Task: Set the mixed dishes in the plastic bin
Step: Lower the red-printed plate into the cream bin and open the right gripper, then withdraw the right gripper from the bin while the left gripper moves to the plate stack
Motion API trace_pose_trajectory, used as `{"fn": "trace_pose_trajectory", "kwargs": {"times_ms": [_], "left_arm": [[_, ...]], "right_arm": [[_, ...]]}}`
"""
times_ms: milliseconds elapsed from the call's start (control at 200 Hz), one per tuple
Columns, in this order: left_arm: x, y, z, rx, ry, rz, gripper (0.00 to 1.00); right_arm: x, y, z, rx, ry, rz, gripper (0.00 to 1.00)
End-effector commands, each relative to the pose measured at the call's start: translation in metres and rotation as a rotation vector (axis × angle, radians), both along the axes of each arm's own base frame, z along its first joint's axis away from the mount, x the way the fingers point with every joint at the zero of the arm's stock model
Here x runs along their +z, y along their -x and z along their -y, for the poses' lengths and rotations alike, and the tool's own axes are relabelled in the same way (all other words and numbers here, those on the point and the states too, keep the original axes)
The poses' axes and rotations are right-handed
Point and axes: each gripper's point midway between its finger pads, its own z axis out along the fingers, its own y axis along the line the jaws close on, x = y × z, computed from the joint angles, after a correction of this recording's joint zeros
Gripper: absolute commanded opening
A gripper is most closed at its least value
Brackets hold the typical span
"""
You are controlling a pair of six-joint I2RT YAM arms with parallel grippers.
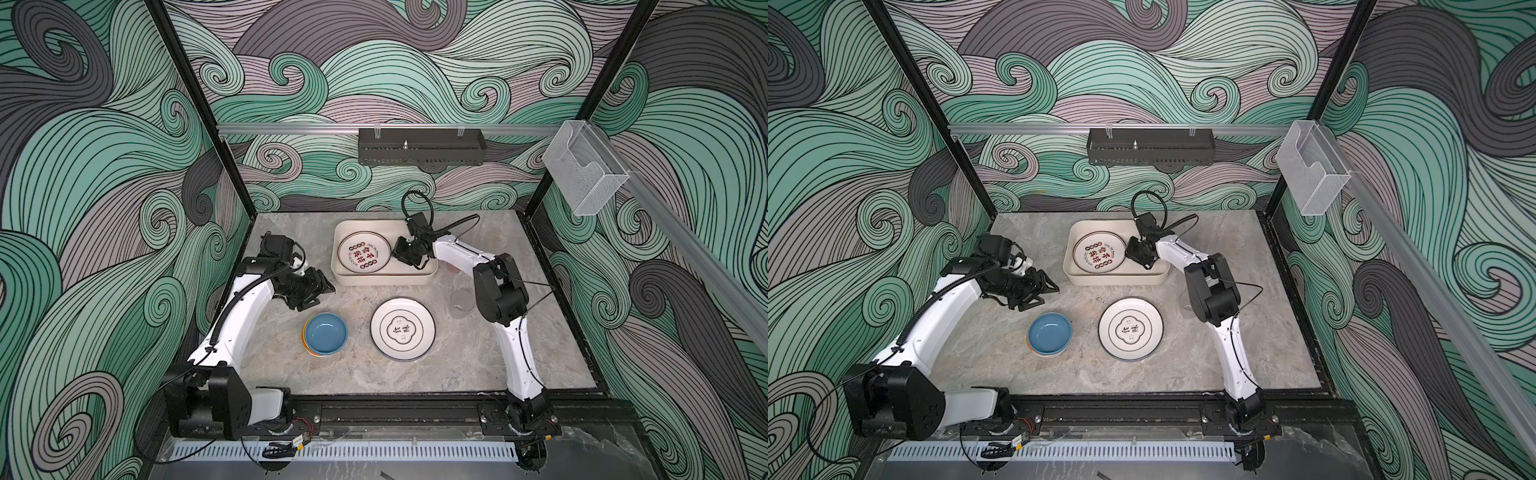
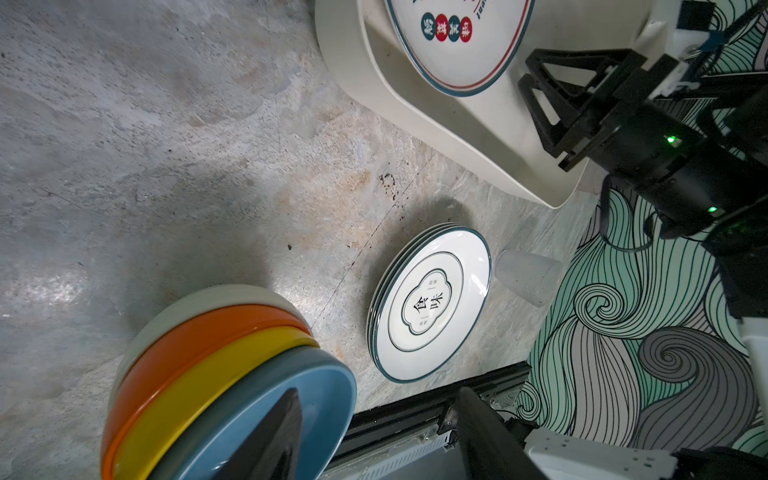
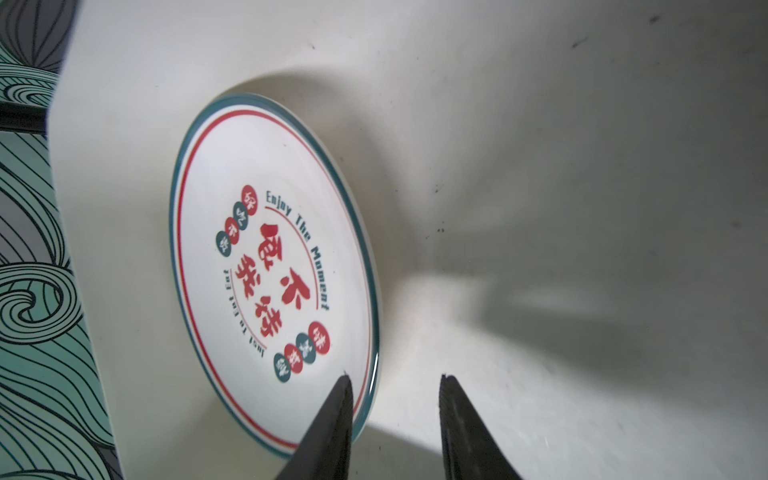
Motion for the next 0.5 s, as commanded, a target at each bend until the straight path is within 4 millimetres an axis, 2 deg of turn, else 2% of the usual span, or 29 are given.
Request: {"fn": "trace_pose_trajectory", "kwargs": {"times_ms": [0, 175, 340, 495], "left_arm": [[0.013, 0.002, 0.000, -0.015, 0.015, 0.053, 0.62], [0.017, 0.002, 0.006, -0.053, 0.038, 0.070, 0.60], [0.024, 0.001, 0.014, -0.086, 0.048, 0.084, 0.58], [0.026, 0.002, 0.030, -0.142, 0.045, 0.087, 0.54]], "right_arm": [[0.046, 0.009, 0.016, 0.025, 0.048, 0.090, 0.37], [0.076, 0.040, 0.029, 0.076, 0.062, 0.116, 0.37], [0.095, 0.073, 0.034, 0.143, 0.035, 0.120, 0.38], [0.109, 0.109, 0.039, 0.217, 0.001, 0.111, 0.40]]}}
